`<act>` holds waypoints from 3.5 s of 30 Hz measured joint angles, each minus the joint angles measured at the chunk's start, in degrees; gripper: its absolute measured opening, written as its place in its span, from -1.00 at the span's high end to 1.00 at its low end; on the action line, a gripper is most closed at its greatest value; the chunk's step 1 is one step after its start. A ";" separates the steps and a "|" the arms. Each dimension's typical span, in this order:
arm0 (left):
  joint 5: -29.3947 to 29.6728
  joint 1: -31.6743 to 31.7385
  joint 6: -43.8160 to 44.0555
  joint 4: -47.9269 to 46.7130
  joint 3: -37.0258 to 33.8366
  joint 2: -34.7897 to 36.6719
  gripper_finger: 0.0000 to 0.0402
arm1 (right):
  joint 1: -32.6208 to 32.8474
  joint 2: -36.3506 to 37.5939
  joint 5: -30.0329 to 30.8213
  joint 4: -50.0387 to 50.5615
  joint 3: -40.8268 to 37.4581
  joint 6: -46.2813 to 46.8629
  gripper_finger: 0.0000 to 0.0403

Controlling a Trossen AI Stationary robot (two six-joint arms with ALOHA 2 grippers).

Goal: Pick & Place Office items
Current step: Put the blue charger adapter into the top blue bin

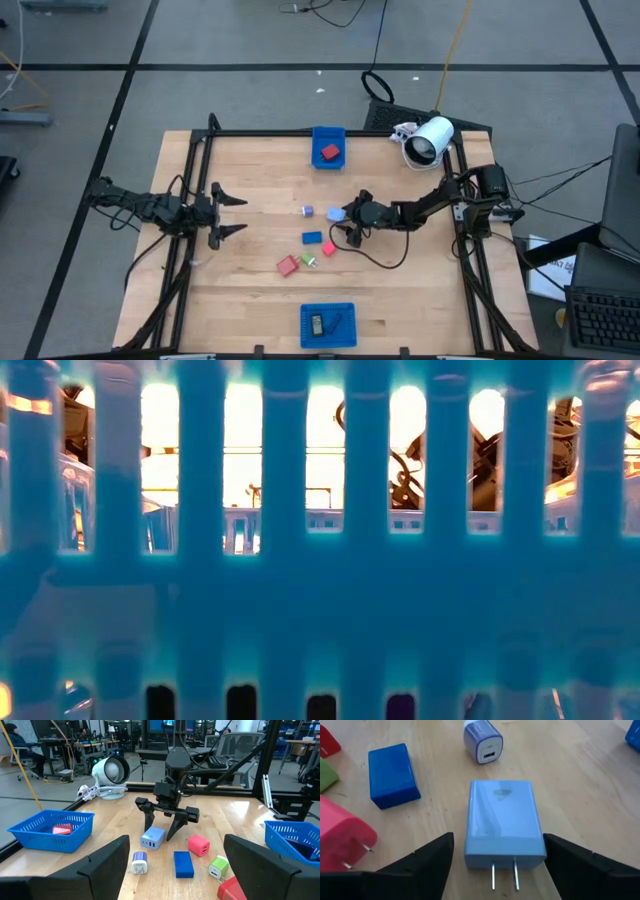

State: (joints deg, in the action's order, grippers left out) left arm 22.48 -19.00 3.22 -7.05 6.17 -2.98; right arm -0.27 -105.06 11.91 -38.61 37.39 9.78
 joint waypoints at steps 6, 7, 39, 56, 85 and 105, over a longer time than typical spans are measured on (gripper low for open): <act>0.00 0.01 0.00 0.00 0.00 0.00 -0.55 | 0.00 0.00 -0.01 1.48 0.00 0.06 -0.31; 0.00 0.02 0.00 -0.01 0.00 0.00 -0.54 | 0.00 0.00 -0.01 1.63 0.00 0.06 -0.30; -0.01 0.01 0.00 -0.01 0.00 0.00 -0.57 | -0.53 0.00 2.23 -2.57 0.11 4.08 -0.56; -0.02 0.00 0.00 0.00 0.00 0.00 -0.55 | 0.87 -0.02 1.65 -1.77 0.11 0.02 -0.28; -0.02 0.01 0.00 -0.10 0.00 0.00 -0.51 | 0.85 3.36 1.50 -2.63 0.16 0.53 -0.04; -0.02 0.02 0.00 -0.04 0.00 0.00 -0.59 | 1.14 14.97 -0.04 5.37 0.11 -0.83 -0.04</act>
State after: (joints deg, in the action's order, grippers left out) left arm 22.46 -18.98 3.22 -7.09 6.17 -2.98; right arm 0.86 -90.08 11.87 -33.23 37.50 8.95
